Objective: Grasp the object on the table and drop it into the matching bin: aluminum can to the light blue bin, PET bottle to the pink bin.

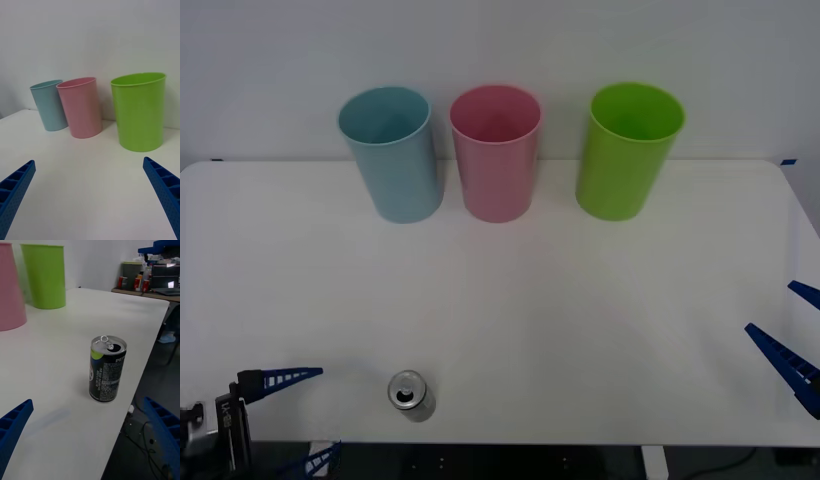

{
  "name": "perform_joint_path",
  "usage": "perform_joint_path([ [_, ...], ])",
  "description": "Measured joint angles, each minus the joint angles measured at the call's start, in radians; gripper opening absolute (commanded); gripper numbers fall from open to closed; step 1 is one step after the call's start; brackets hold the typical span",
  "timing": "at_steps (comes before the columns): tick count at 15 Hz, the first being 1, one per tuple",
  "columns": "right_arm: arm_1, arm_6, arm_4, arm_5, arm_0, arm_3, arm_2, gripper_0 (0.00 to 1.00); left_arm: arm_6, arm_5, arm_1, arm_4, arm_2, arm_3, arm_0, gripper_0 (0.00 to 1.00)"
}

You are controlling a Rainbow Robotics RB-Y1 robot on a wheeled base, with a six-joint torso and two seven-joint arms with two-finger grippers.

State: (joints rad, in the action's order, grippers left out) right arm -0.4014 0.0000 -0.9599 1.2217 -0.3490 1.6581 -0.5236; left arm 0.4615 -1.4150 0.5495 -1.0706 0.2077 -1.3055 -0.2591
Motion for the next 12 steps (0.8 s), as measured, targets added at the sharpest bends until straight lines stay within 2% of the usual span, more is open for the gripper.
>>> perform_joint_path([
  [4,0.000,0.000,0.000,0.000,0.000,0.000,0.000,1.00,0.028,0.000,-0.016,0.000,-0.034,0.019,0.015,1.00],
  [12,0.000,0.000,0.000,0.000,0.000,0.000,0.000,1.00,0.064,0.028,-0.117,-0.061,-0.039,0.028,0.044,1.00],
])
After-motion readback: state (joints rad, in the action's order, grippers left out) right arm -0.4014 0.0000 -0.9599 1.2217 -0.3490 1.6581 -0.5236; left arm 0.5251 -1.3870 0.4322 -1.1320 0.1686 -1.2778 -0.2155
